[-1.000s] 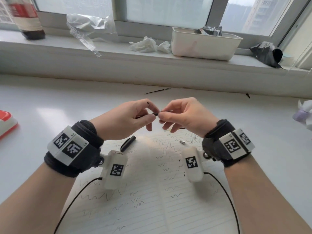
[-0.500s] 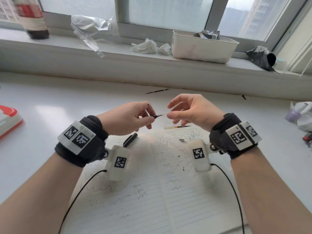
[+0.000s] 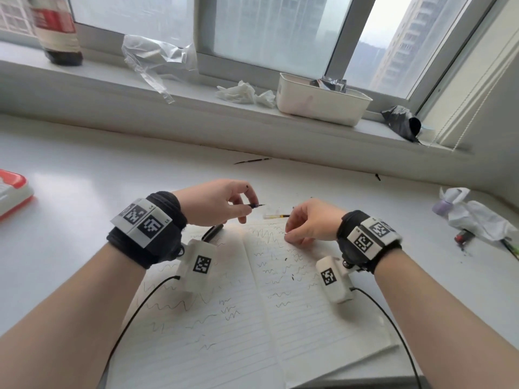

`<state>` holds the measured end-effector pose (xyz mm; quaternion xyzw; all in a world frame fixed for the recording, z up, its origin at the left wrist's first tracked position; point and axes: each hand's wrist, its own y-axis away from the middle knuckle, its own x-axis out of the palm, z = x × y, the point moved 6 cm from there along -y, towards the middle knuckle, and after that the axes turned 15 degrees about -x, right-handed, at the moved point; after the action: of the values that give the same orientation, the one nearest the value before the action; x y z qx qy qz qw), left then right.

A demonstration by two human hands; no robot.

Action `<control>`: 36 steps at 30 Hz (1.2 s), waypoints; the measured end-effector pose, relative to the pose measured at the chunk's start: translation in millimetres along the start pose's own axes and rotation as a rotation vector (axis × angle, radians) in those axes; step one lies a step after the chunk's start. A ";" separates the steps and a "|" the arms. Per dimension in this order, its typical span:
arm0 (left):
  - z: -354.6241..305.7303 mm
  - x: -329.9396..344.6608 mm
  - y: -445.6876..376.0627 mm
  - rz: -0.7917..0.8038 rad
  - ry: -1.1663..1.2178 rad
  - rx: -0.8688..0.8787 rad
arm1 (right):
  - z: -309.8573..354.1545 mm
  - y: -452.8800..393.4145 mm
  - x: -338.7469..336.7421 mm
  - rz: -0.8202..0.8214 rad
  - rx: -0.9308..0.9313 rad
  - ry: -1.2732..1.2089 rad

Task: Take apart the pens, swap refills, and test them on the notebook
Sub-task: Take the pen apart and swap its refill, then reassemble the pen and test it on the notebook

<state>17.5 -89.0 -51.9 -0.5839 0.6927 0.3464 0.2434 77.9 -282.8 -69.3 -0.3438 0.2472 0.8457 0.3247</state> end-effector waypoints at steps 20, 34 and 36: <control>-8.6 -17.9 5.7 -0.199 0.129 0.047 | 34.7 -21.7 -24.0 -0.466 -0.522 -0.839; -8.7 -15.3 5.1 -0.158 0.129 0.058 | 44.4 -16.1 -17.5 -0.449 -0.527 -0.806; -9.1 -15.1 5.6 -0.158 0.134 0.064 | 46.0 -17.0 -14.8 -0.431 -0.528 -0.785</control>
<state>15.6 -85.9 -33.9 -0.6504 0.6700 0.2642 0.2416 78.9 -247.6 -32.1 -0.1139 -0.1915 0.8586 0.4618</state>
